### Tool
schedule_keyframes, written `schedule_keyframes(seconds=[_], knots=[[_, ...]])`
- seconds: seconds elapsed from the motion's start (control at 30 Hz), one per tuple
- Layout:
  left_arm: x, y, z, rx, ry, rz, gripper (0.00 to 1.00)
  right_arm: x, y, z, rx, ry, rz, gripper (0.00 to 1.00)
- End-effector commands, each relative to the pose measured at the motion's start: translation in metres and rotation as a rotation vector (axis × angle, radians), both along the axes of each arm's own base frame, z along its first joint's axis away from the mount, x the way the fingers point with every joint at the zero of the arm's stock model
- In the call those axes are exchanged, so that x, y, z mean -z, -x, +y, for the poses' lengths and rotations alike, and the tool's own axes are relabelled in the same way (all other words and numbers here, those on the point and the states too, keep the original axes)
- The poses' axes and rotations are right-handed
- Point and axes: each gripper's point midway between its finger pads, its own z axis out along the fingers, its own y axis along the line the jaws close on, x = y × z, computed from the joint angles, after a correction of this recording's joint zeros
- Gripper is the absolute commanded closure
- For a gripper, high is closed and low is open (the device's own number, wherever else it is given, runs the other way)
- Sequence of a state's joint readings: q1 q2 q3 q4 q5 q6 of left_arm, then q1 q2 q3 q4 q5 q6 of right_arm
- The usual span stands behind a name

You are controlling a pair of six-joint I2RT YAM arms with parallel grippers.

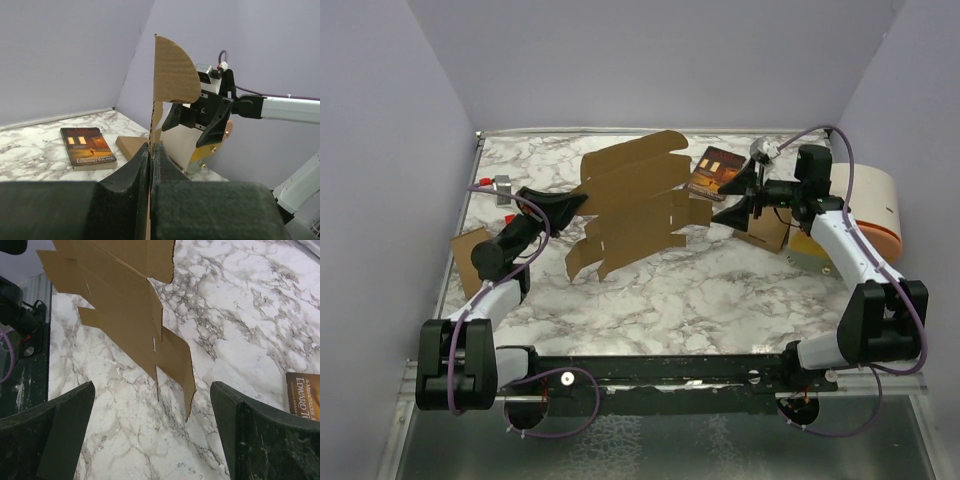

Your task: Fold the paper box

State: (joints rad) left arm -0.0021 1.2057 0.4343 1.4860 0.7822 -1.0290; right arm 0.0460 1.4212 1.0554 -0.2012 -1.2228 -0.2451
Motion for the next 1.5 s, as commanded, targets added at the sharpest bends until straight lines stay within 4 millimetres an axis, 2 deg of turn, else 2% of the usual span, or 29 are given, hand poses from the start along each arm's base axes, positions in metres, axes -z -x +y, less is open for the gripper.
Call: schedule_keyframes(seconds=[0.0, 0.13, 0.47, 0.6, 0.77, 0.87, 1.03, 1.47], knots=[[-0.027, 0.027, -0.005, 0.053, 0.011, -0.111, 1.0, -0.01, 0.01, 0.005, -0.106, -0.053, -0.046, 0.01], [-0.029, 0.033, -0.006, 0.057, 0.013, -0.114, 1.0, -0.009, 0.01, 0.002, -0.064, -0.026, -0.068, 0.01], [-0.043, 0.05, -0.011, 0.087, 0.043, -0.153, 1.0, 0.017, -0.003, -0.004, 0.053, 0.004, -0.032, 0.01], [-0.046, 0.053, -0.015, 0.097, 0.052, -0.16, 1.0, 0.024, 0.004, -0.002, 0.037, -0.033, -0.07, 0.0], [-0.047, 0.054, -0.021, 0.118, 0.061, -0.158, 1.0, 0.026, 0.012, 0.0, 0.014, -0.052, -0.1, 0.04], [-0.048, 0.056, -0.024, 0.129, 0.069, -0.161, 1.0, 0.026, 0.016, 0.002, -0.002, -0.065, -0.091, 0.12], [-0.047, 0.055, -0.027, 0.137, 0.069, -0.158, 1.0, 0.024, 0.021, 0.004, -0.034, -0.079, -0.083, 0.3], [-0.044, 0.052, -0.027, 0.119, 0.059, -0.146, 1.0, 0.019, 0.023, 0.004, -0.049, -0.078, -0.09, 0.82]])
